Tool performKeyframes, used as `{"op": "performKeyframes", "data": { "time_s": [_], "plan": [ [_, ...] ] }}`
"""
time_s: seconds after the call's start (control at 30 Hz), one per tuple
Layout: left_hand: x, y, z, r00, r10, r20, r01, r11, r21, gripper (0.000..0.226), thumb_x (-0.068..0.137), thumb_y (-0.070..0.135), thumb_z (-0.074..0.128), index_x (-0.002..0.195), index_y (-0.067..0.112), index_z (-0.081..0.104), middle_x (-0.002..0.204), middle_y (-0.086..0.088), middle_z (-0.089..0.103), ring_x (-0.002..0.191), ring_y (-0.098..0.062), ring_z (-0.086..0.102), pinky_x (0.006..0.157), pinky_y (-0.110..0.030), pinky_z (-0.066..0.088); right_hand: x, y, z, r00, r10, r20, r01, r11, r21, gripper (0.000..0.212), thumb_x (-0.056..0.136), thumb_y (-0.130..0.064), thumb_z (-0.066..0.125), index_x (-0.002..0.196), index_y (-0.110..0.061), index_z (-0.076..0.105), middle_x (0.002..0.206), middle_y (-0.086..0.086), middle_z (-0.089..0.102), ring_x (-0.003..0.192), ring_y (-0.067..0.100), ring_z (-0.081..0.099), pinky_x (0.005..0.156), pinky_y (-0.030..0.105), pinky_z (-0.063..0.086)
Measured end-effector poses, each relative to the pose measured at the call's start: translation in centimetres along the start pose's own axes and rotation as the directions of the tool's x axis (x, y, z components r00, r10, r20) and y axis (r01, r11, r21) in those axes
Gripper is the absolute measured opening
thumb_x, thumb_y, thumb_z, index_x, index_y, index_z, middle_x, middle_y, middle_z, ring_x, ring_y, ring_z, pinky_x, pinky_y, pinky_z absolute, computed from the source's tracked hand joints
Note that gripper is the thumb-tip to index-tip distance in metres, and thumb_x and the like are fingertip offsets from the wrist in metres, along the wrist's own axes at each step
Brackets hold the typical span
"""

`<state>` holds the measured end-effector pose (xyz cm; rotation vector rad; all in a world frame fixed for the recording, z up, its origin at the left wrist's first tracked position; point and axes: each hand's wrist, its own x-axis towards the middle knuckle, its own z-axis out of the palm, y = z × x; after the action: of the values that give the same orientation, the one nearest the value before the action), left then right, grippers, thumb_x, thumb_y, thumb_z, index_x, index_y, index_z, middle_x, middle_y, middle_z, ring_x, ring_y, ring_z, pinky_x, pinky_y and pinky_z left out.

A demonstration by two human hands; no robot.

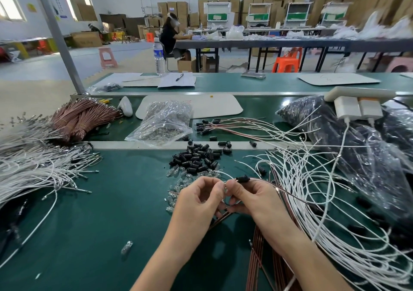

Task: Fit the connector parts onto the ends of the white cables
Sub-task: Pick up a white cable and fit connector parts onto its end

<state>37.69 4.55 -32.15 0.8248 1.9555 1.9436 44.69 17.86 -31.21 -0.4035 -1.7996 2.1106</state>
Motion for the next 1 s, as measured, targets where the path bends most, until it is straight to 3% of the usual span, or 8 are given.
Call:
{"op": "performKeyframes", "data": {
  "time_s": [0.43, 0.57, 0.73, 0.8, 0.87, 1.0],
  "plan": [
    [0.1, 0.1, 0.0, 0.996, -0.069, 0.057, 0.073, 0.995, -0.066, 0.010, 0.095, 0.033, 0.065, 0.089, 0.033, 0.073, 0.079, 0.005, 0.072, 0.067, -0.011, 0.066, 0.059, -0.025, 0.055, 0.0, 0.0, -0.1, 1.000, -0.007, -0.031, 0.007, 1.000, -0.001, 0.034, 0.072, -0.042, 0.079, 0.083, -0.010, 0.079, 0.073, 0.004, 0.072, 0.068, 0.016, 0.067, 0.064, 0.025, 0.059],
    [0.3, -0.1, 0.0, 0.996, -0.082, 0.044, 0.086, 0.993, -0.076, 0.021, 0.100, 0.021, 0.061, 0.086, 0.031, 0.073, 0.076, 0.003, 0.072, 0.065, -0.011, 0.065, 0.058, -0.023, 0.054, -0.1, 0.1, -0.2, 0.999, -0.025, 0.021, 0.025, 1.000, 0.007, 0.027, 0.079, -0.041, 0.076, 0.085, -0.015, 0.080, 0.074, 0.003, 0.072, 0.071, 0.018, 0.069, 0.067, 0.027, 0.059],
    [0.3, -0.2, -0.2, 0.996, -0.085, 0.022, 0.086, 0.993, -0.078, 0.018, 0.099, 0.021, 0.061, 0.088, 0.027, 0.073, 0.076, 0.002, 0.072, 0.066, -0.013, 0.066, 0.058, -0.023, 0.054, 0.0, 0.1, -0.1, 0.999, -0.018, 0.035, 0.017, 1.000, 0.020, 0.022, 0.077, -0.036, 0.078, 0.091, -0.019, 0.081, 0.076, 0.001, 0.073, 0.071, 0.011, 0.067, 0.067, 0.025, 0.059],
    [0.0, 0.1, -0.1, 0.998, -0.059, 0.002, 0.059, 0.998, 0.013, 0.014, 0.099, 0.026, 0.061, 0.090, 0.030, 0.072, 0.078, 0.006, 0.072, 0.068, -0.010, 0.066, 0.061, -0.024, 0.054, 0.0, 0.1, -0.2, 0.999, -0.019, 0.032, 0.018, 1.000, 0.003, 0.020, 0.078, -0.036, 0.079, 0.090, -0.020, 0.081, 0.077, 0.000, 0.074, 0.071, 0.010, 0.068, 0.066, 0.025, 0.059],
    [-0.7, 0.5, -0.7, 0.997, 0.043, -0.066, -0.026, 0.971, 0.240, 0.011, 0.099, 0.035, 0.060, 0.091, 0.034, 0.068, 0.080, 0.015, 0.070, 0.070, -0.003, 0.063, 0.065, -0.017, 0.050, -0.1, 0.1, -0.2, 1.000, -0.012, 0.018, 0.012, 1.000, -0.006, 0.020, 0.078, -0.036, 0.080, 0.090, -0.020, 0.081, 0.077, 0.001, 0.073, 0.070, 0.011, 0.068, 0.065, 0.024, 0.058],
    [-3.5, 1.7, -4.7, 0.923, 0.298, -0.245, -0.100, 0.799, 0.593, 0.011, 0.096, 0.049, 0.052, 0.097, 0.041, 0.059, 0.091, 0.023, 0.062, 0.083, -0.004, 0.059, 0.067, -0.017, 0.043, -0.2, 0.0, -0.3, 1.000, 0.024, 0.000, -0.024, 0.999, 0.031, 0.022, 0.076, -0.037, 0.081, 0.087, -0.017, 0.080, 0.073, 0.003, 0.070, 0.067, 0.015, 0.067, 0.065, 0.023, 0.058]
  ]
}}
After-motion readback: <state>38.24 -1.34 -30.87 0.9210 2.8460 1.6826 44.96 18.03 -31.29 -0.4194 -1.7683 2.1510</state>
